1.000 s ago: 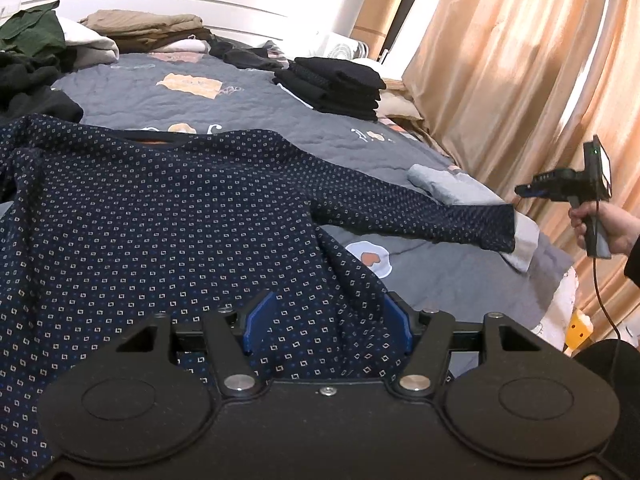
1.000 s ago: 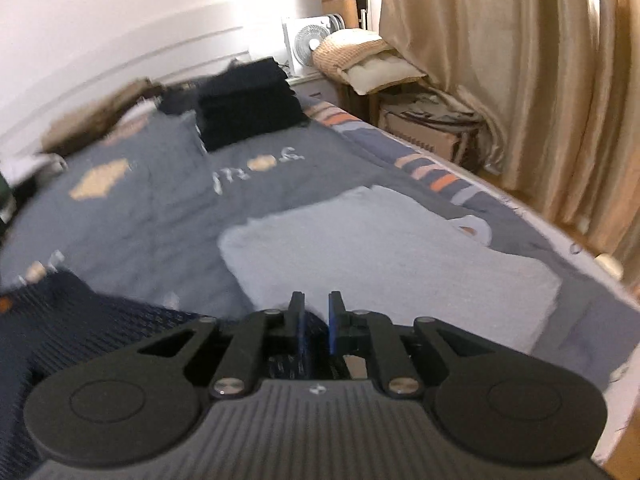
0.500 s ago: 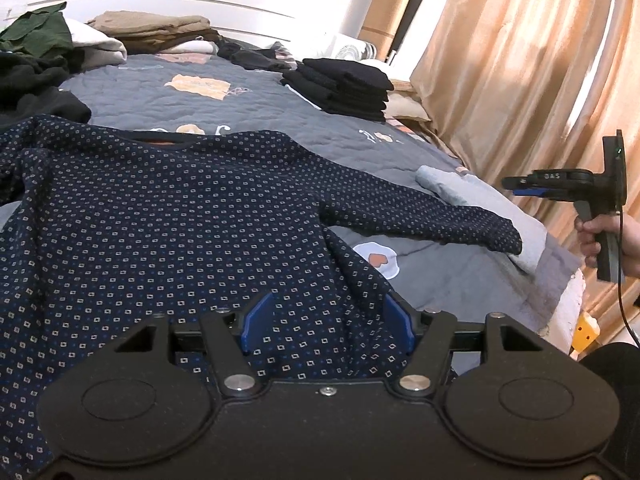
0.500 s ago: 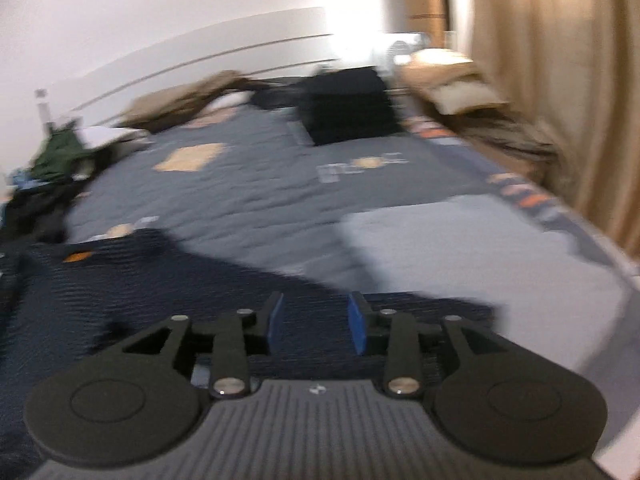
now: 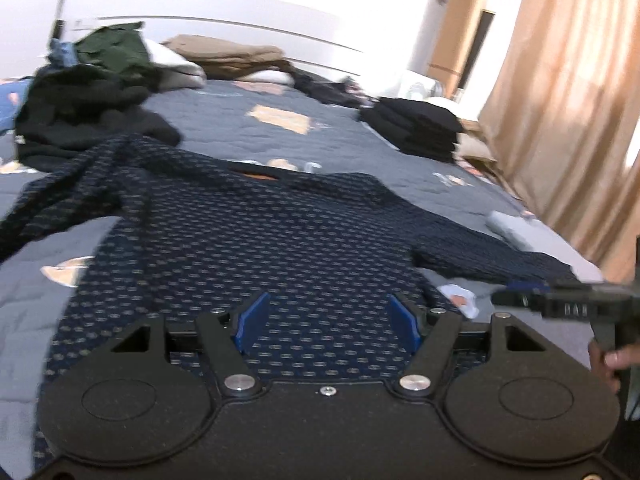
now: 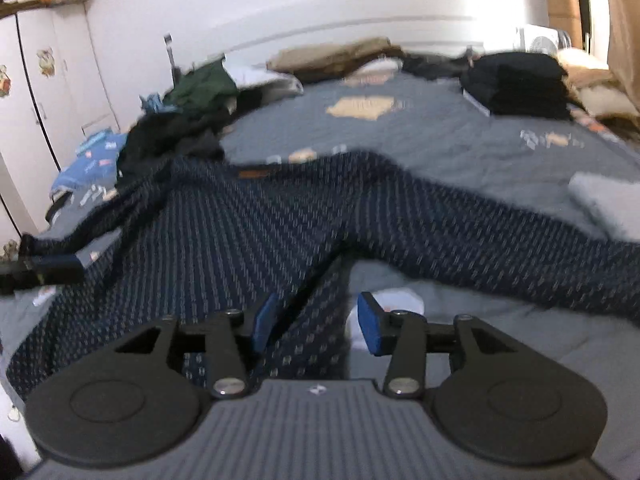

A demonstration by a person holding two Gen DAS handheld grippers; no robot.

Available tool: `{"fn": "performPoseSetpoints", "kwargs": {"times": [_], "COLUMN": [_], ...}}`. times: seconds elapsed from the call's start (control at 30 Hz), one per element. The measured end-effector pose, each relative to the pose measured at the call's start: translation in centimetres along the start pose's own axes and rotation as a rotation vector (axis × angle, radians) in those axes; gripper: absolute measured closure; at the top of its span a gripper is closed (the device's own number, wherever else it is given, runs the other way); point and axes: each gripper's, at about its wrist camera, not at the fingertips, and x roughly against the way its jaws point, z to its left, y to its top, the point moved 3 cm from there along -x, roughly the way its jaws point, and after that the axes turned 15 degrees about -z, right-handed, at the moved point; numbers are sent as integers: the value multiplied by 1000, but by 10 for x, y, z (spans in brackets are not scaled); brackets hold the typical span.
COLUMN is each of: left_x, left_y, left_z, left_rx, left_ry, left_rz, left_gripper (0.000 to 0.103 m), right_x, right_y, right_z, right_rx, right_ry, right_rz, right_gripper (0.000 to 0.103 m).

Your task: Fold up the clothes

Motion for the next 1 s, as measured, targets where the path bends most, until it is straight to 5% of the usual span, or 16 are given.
{"fn": "performPoseSetpoints", "kwargs": {"times": [0.63,1.0], "left_x": [67,120], "left_y": [-4,-30], "left_z": [114,161], "left_rx": [66,123], "left_ry": [345,399], "left_rz": [41,117], "left_gripper": [37,37], "right_x": [33,54], "right_y": [-63,-83], "right_z": [-1,1], "right_rx": [-112,-156], "right_ry": [-19,-27], "right_rz": [171,235], "right_gripper": [57,57]}}
